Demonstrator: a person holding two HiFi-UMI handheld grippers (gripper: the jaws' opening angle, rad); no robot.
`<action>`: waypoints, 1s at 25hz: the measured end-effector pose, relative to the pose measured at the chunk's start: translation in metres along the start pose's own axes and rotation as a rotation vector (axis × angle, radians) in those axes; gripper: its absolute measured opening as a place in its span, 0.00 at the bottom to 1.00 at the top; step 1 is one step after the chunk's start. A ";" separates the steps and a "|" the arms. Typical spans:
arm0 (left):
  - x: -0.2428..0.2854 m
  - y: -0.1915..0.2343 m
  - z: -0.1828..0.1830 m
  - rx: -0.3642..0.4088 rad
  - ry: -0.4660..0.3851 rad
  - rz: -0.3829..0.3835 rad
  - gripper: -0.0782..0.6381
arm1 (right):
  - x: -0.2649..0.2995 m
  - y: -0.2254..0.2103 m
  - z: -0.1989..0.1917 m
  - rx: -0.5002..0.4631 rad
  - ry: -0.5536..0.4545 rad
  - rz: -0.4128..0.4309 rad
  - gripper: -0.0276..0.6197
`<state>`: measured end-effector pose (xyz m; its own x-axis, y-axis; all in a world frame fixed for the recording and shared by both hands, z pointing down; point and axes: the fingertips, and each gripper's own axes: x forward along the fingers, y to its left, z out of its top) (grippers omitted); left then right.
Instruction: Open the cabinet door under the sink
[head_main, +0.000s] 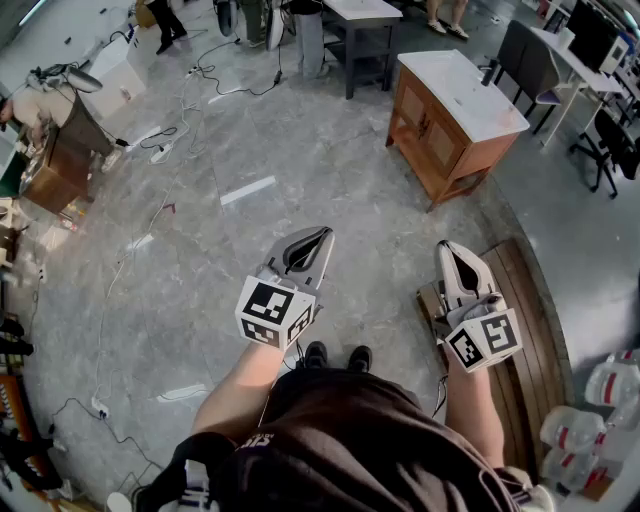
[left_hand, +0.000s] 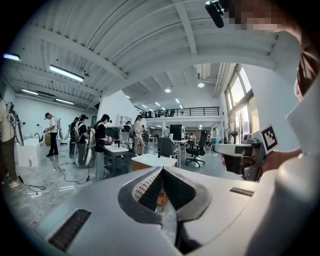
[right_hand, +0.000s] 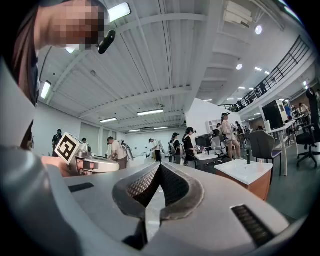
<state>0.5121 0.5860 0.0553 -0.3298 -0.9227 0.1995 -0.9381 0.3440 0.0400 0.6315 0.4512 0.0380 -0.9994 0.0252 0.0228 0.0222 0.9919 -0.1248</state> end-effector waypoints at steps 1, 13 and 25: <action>0.002 -0.002 0.000 0.001 0.001 -0.002 0.13 | -0.001 -0.002 0.000 0.002 0.000 0.001 0.06; 0.021 -0.032 -0.002 0.015 -0.002 0.016 0.13 | -0.018 -0.028 -0.002 0.036 -0.022 0.038 0.06; 0.067 -0.008 -0.009 -0.019 0.007 0.022 0.13 | 0.009 -0.068 -0.010 0.106 -0.014 0.031 0.06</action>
<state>0.4984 0.5230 0.0775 -0.3500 -0.9135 0.2072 -0.9283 0.3679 0.0538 0.6214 0.3852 0.0570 -0.9986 0.0530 0.0040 0.0507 0.9721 -0.2292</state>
